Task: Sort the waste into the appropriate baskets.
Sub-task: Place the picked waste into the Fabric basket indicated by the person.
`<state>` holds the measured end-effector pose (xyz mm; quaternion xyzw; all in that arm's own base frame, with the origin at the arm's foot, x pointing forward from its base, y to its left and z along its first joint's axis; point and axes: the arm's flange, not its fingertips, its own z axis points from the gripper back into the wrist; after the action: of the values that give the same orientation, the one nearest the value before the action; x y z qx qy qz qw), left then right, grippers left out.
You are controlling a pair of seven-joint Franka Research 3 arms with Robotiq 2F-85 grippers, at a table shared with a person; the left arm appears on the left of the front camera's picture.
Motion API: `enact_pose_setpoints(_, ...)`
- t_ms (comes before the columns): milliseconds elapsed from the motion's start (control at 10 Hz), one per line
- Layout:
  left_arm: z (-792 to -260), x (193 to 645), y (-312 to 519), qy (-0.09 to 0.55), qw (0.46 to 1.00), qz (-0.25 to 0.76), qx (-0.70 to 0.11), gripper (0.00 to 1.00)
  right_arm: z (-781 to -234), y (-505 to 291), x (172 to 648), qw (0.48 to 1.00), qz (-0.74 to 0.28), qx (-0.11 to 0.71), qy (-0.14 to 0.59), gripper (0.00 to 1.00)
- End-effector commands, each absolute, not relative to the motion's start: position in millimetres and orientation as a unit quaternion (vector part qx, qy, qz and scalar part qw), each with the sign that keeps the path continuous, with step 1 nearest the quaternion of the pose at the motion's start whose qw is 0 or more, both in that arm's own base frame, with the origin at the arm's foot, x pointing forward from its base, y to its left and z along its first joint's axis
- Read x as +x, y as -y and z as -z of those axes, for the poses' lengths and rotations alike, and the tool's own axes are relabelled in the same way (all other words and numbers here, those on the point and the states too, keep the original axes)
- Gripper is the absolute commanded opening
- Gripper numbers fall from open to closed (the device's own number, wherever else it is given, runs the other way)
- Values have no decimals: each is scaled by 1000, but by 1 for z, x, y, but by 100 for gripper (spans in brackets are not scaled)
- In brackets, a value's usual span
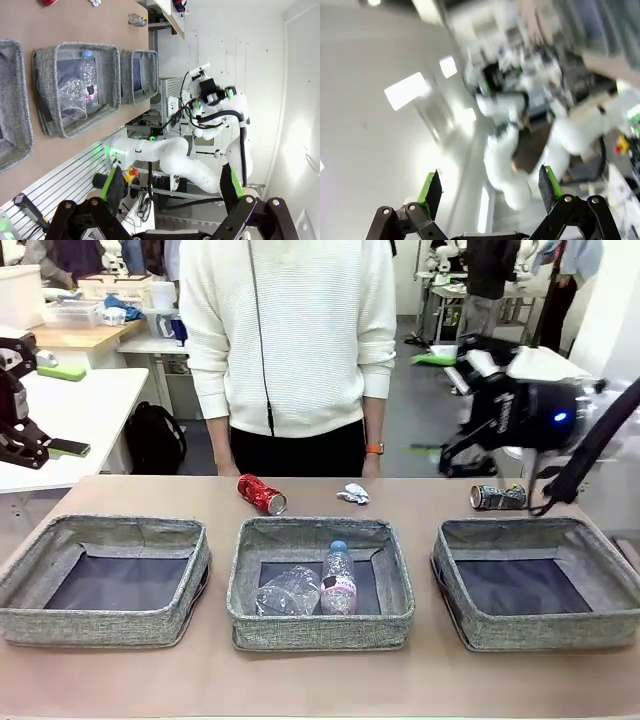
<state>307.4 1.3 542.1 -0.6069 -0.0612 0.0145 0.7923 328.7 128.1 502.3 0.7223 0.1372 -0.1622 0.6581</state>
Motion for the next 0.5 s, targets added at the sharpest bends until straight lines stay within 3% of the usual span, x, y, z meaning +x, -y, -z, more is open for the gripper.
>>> enact_pose_setpoints(0,-542,306,-1,62,794,-8,-605,100,-506,-87,257,675,215,705,-32,100)
enact_pose_setpoints(200,-542,306,-1,62,794,-8,-605,100,-523,-46,243,746,176,643,10,100)
enact_pose_setpoints(400,-542,306,-1,62,794,-8,-605,100,-515,-44,240,851,125,510,-32,100)
